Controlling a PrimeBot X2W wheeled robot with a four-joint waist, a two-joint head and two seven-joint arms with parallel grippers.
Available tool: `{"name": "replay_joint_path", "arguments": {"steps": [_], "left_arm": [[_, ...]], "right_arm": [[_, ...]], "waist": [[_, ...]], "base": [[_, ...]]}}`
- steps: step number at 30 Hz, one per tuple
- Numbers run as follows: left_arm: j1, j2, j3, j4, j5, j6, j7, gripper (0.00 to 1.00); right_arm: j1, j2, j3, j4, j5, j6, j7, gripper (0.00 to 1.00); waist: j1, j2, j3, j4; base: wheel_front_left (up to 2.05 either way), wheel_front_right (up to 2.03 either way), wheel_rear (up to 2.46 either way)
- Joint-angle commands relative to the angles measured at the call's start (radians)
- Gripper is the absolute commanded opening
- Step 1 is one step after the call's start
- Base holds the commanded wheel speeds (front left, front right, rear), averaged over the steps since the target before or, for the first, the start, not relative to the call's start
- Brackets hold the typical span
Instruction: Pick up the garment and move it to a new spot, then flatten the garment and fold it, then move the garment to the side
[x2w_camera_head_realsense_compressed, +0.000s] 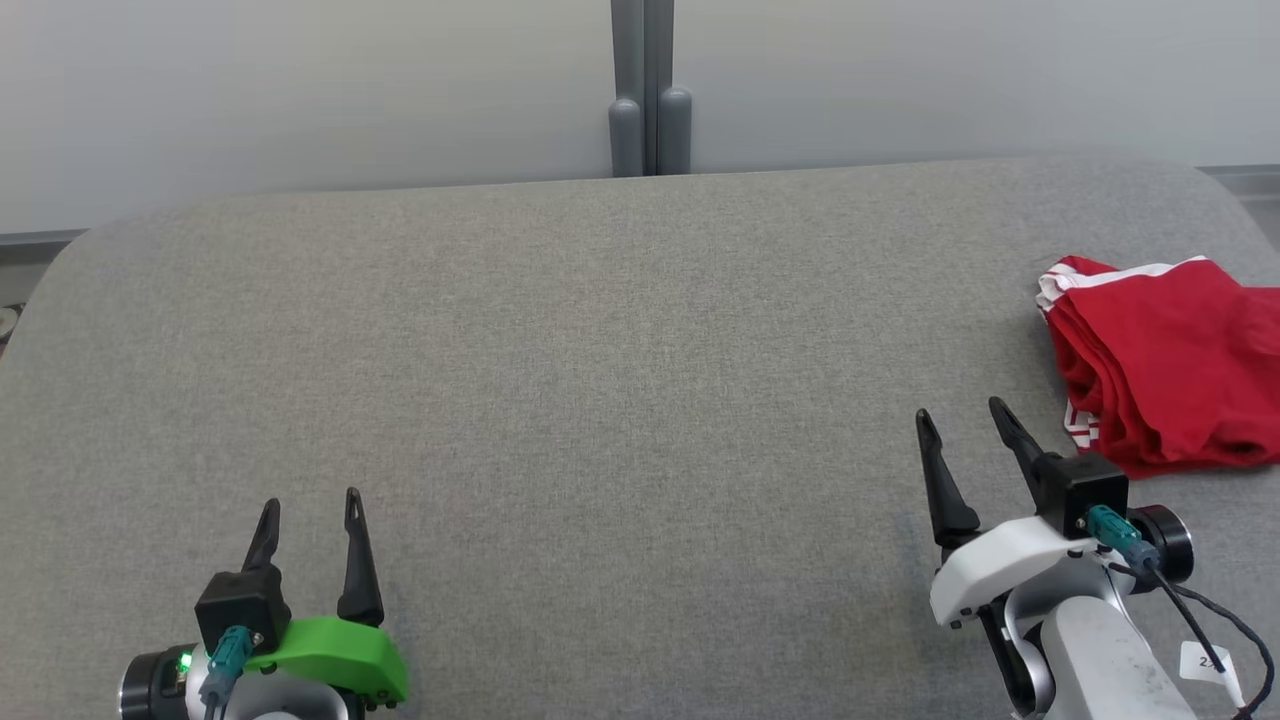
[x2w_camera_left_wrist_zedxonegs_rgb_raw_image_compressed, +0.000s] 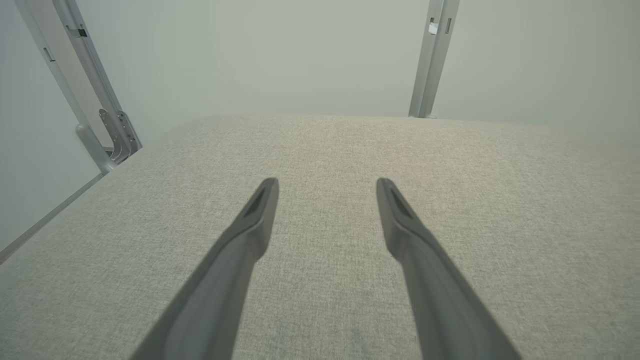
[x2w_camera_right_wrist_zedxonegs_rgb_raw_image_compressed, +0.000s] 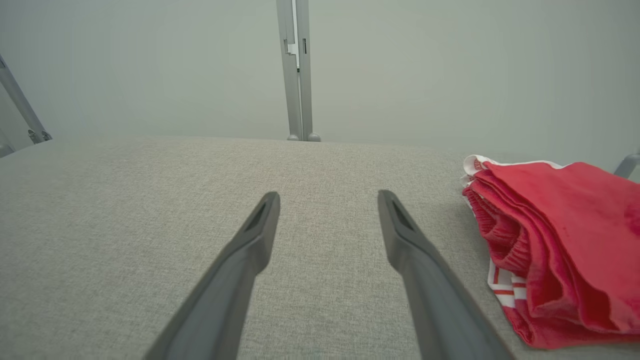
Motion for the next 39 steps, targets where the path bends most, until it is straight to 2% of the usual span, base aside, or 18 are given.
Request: {"name": "replay_joint_path", "arguments": {"steps": [1,19,39], "left_arm": [[0.017,0.004,0.002,0.003,-0.007,-0.004,0.001,1.00],[0.026,0.004,0.002,0.005,-0.020,-0.020,0.001,1.00],[0.013,0.000,-0.009,0.002,-0.030,-0.018,0.000,1.00]], "right_arm": [[0.015,0.004,-0.001,-0.006,-0.012,-0.001,-0.002,1.00],[0.034,0.011,-0.012,-0.026,-0.034,-0.001,-0.002,1.00],[0.021,0.014,-0.010,-0.021,-0.030,0.000,0.000,1.00]], "waist": [[0.0001,0.0000,-0.010,-0.007],[0.0001,0.0000,-0.020,-0.016],[0.0001,0.0000,-0.017,-0.015]], "base": [[0.00,0.00,0.00],[0.00,0.00,0.00],[0.00,0.00,0.00]]}}
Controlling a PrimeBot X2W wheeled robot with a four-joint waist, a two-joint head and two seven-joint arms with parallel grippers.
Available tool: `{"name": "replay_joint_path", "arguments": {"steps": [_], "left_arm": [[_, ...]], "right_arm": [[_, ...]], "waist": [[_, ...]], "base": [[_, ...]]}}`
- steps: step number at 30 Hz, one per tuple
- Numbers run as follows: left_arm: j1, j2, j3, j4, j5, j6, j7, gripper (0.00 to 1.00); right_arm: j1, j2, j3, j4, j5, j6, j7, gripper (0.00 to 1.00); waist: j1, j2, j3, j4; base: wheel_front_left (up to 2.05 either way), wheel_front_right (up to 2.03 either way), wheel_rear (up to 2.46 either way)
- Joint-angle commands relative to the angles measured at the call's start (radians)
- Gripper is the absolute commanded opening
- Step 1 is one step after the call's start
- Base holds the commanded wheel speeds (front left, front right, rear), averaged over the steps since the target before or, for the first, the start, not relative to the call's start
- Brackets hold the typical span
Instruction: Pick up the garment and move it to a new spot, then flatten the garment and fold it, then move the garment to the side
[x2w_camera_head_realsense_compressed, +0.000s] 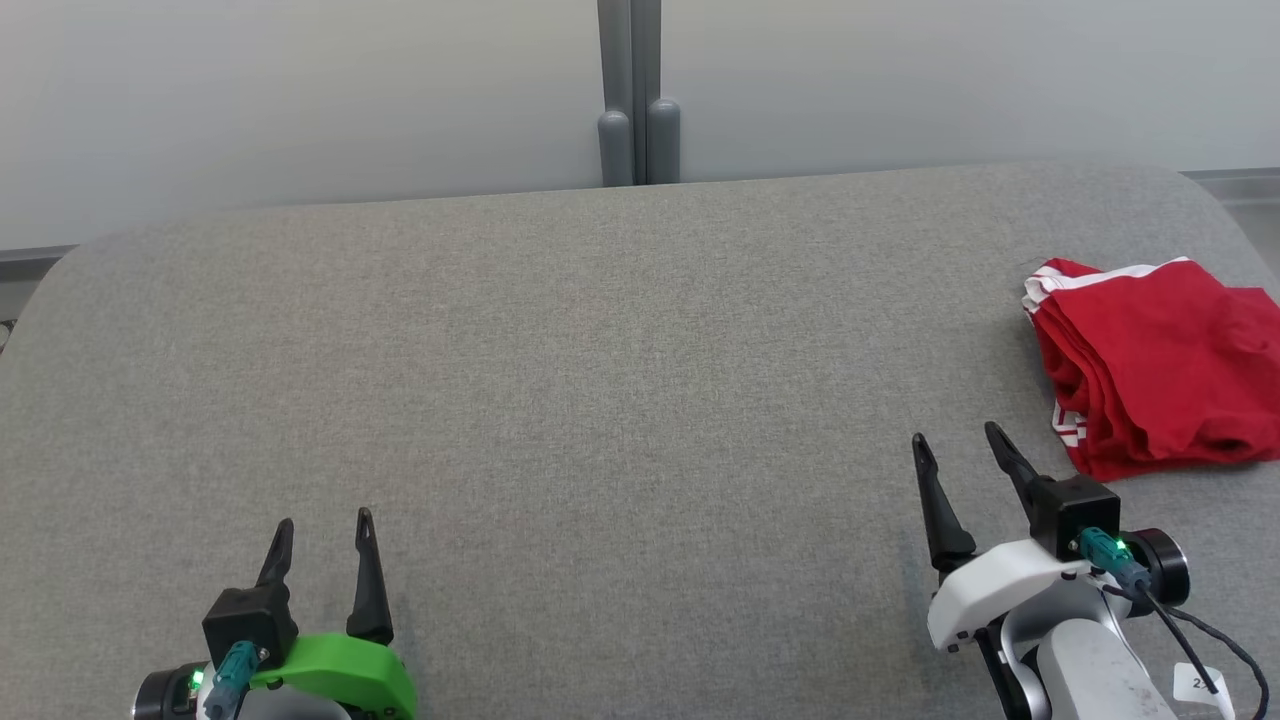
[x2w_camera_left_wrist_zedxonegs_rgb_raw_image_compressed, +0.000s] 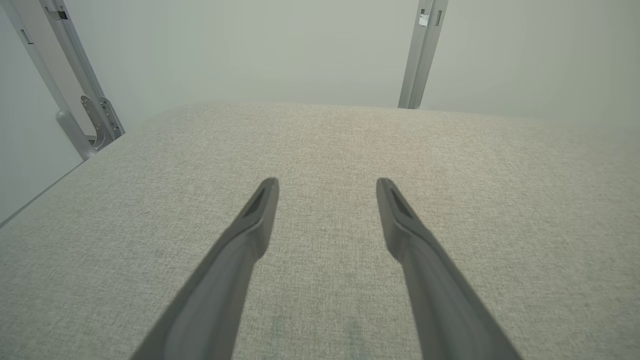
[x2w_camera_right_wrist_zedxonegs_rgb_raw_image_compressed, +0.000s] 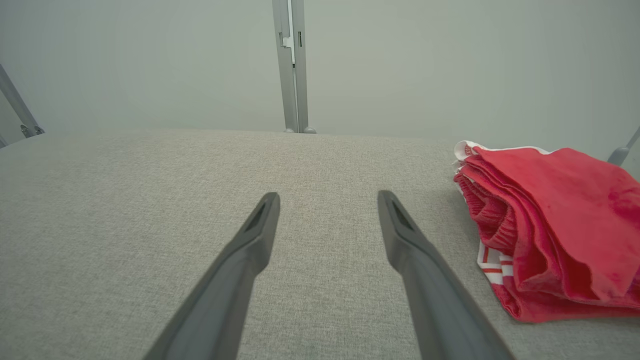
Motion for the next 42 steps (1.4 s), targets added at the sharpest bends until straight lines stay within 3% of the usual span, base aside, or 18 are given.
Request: {"name": "replay_joint_path", "arguments": {"steps": [1,17,18,21,42], "left_arm": [[-0.009,0.003,0.003,-0.014,0.001,-0.001,0.000,1.00],[-0.011,0.004,0.012,-0.014,-0.003,-0.018,0.000,1.00],[0.003,0.000,0.009,0.001,-0.001,-0.015,0.000,0.00],[0.004,-0.002,0.012,0.024,-0.009,-0.015,0.005,0.00],[-0.006,0.000,0.044,-0.030,-0.398,-0.048,0.103,0.00]], "right_arm": [[-0.017,-0.003,-0.001,-0.014,0.001,0.000,-0.001,1.00],[-0.020,-0.003,0.003,-0.012,0.008,0.000,-0.001,1.00],[0.003,0.000,0.003,0.002,0.004,0.000,0.000,0.00],[0.010,0.003,-0.001,0.022,0.012,0.000,0.004,0.00],[0.027,0.001,-0.043,-0.034,0.431,0.000,0.106,0.00]], "waist": [[0.0000,0.0000,0.000,0.000],[0.0000,0.0000,0.002,-0.002],[0.0000,0.0000,0.002,-0.002],[0.0000,0.0000,0.002,-0.003],[0.0000,0.0000,0.001,-0.005]], "base": [[0.00,0.00,0.00],[0.00,0.00,0.00],[0.00,0.00,0.00],[0.00,0.00,0.00],[0.00,0.00,0.00]]}}
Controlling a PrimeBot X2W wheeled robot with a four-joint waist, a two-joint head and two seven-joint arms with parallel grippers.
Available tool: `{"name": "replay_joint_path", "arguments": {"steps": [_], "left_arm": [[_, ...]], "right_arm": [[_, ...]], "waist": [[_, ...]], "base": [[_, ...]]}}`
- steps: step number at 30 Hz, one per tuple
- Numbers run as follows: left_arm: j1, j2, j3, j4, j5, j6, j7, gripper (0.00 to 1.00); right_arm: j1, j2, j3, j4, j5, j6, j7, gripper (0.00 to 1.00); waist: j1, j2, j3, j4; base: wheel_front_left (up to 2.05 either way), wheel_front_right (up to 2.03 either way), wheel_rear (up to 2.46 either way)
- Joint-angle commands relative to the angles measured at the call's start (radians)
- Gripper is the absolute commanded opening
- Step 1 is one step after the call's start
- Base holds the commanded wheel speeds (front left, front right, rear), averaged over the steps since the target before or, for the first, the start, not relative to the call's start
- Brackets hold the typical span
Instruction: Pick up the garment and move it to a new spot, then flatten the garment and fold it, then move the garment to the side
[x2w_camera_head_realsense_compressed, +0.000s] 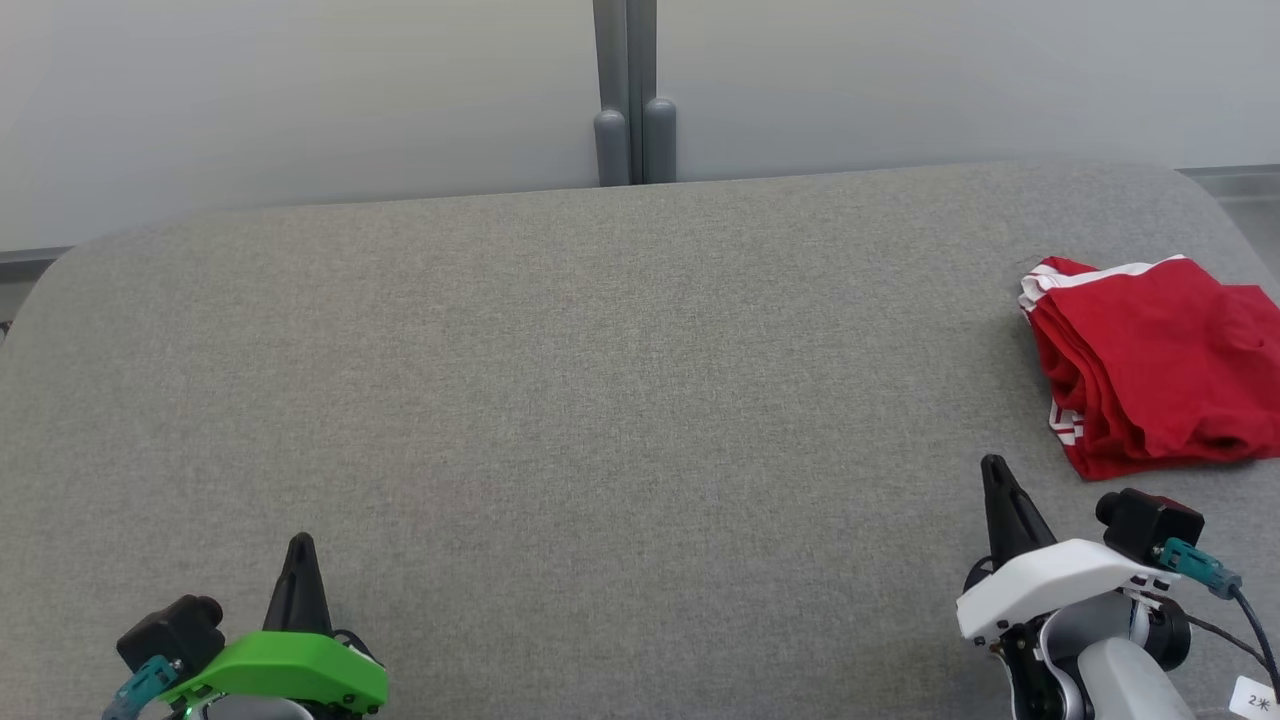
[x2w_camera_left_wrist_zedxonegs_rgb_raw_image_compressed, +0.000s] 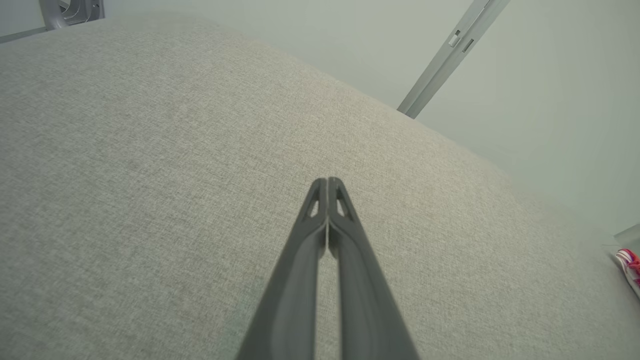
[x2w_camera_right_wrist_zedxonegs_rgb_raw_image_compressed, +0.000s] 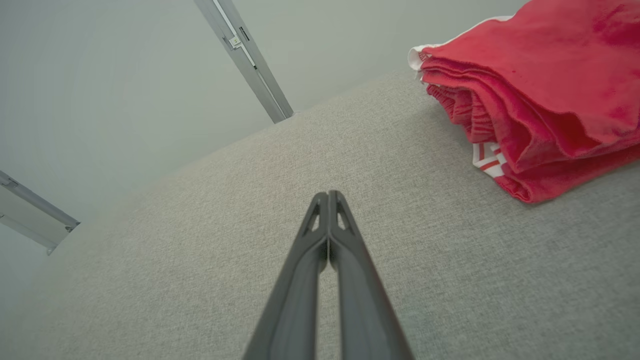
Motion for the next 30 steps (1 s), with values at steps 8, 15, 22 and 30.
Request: {"name": "replay_joint_path", "arguments": {"steps": [8,15,22,30], "left_arm": [[-0.023,0.006,0.015,-0.036,-0.151,-0.018,0.033,0.00],[-0.026,0.006,0.024,-0.049,-0.250,-0.027,0.059,0.00],[-0.029,0.007,0.032,-0.062,-0.344,-0.035,0.083,0.00],[-0.034,0.008,0.040,-0.075,-0.442,-0.043,0.109,0.00]], "right_arm": [[-0.005,-0.005,-0.019,-0.039,0.161,0.000,0.036,0.00],[0.000,-0.005,-0.031,-0.053,0.268,0.000,0.063,0.00],[0.004,-0.006,-0.041,-0.065,0.368,0.000,0.087,0.00],[0.009,-0.006,-0.052,-0.078,0.473,0.000,0.114,0.00]], "waist": [[0.0000,0.0000,0.000,-0.001],[0.0000,0.0000,-0.001,-0.002],[0.0000,0.0000,-0.001,-0.003],[0.0000,0.0000,-0.001,-0.004]], "base": [[0.00,0.00,0.00],[0.00,0.00,0.00],[0.00,0.00,0.00],[0.00,0.00,0.00]]}}
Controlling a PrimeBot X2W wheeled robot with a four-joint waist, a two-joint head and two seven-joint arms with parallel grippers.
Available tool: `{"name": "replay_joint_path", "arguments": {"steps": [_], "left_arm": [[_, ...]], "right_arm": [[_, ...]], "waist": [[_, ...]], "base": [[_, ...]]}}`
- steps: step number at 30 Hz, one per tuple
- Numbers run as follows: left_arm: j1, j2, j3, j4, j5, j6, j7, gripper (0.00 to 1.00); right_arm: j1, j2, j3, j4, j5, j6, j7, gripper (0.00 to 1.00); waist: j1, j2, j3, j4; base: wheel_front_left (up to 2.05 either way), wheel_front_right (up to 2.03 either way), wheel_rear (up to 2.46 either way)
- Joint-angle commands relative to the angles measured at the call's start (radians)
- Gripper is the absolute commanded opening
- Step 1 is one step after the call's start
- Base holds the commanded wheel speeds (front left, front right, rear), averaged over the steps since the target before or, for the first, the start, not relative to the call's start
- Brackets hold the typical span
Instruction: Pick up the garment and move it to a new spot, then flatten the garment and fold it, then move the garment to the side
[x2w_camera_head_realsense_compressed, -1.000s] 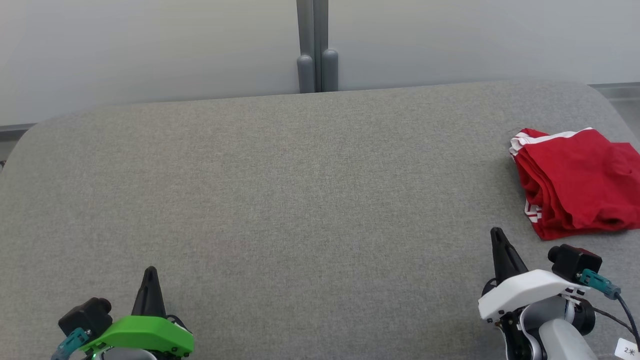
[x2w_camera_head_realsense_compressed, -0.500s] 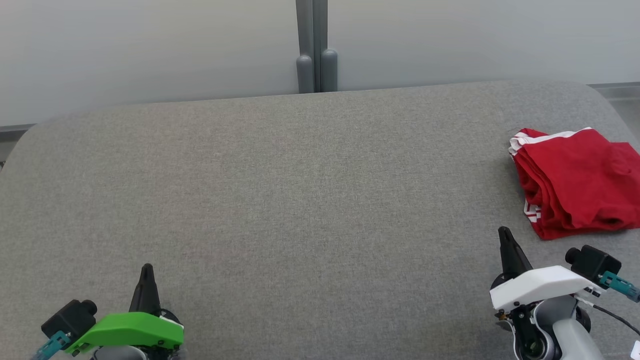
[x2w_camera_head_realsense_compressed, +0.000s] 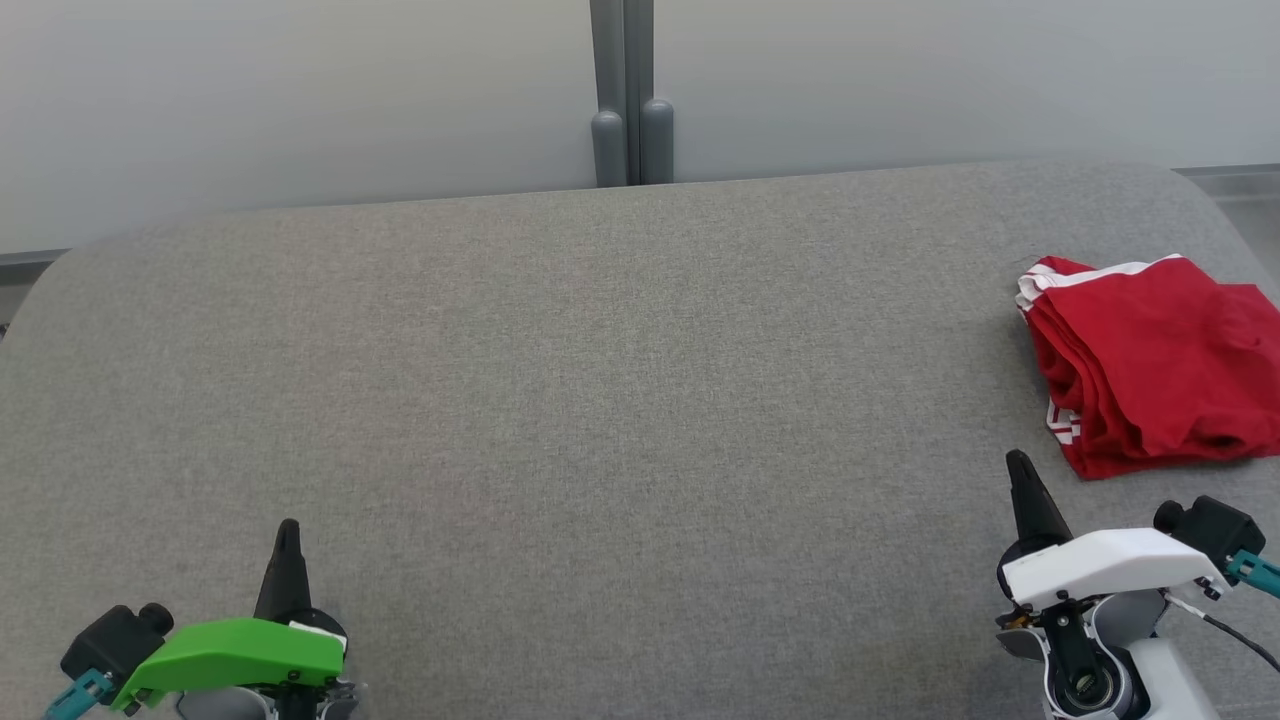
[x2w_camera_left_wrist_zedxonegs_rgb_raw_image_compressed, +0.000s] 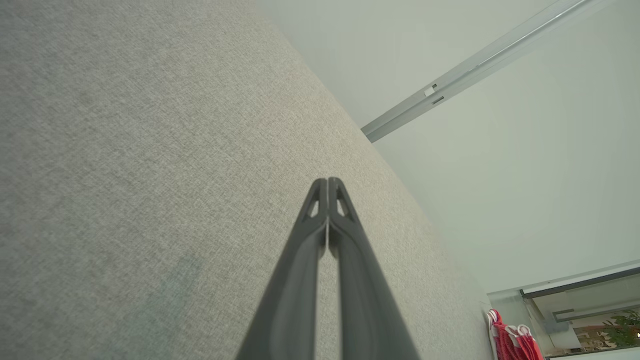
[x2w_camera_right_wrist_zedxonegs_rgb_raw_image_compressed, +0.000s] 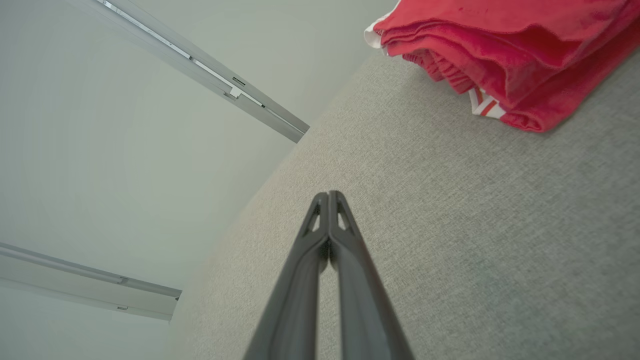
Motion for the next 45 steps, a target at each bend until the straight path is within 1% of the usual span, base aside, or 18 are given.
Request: {"name": "replay_joint_path", "arguments": {"steps": [1,10,45], "left_arm": [[-0.029,0.007,0.006,-0.016,-0.036,-0.009,0.009,0.00],[-0.032,0.007,0.015,-0.030,-0.137,-0.017,0.034,0.00],[-0.041,0.010,0.043,-0.072,-0.463,-0.044,0.120,0.00]], "right_arm": [[-0.001,-0.006,-0.006,-0.018,0.036,0.000,0.010,0.00],[0.005,-0.006,-0.018,-0.032,0.144,0.000,0.036,0.00],[0.019,-0.008,-0.055,-0.074,0.493,0.000,0.123,0.00]], "waist": [[0.0000,0.0000,0.000,0.000],[0.0000,0.0000,0.000,-0.001],[0.0000,0.0000,-0.002,-0.006]], "base": [[0.00,0.00,0.00],[0.00,0.00,0.00],[0.00,0.00,0.00]]}}
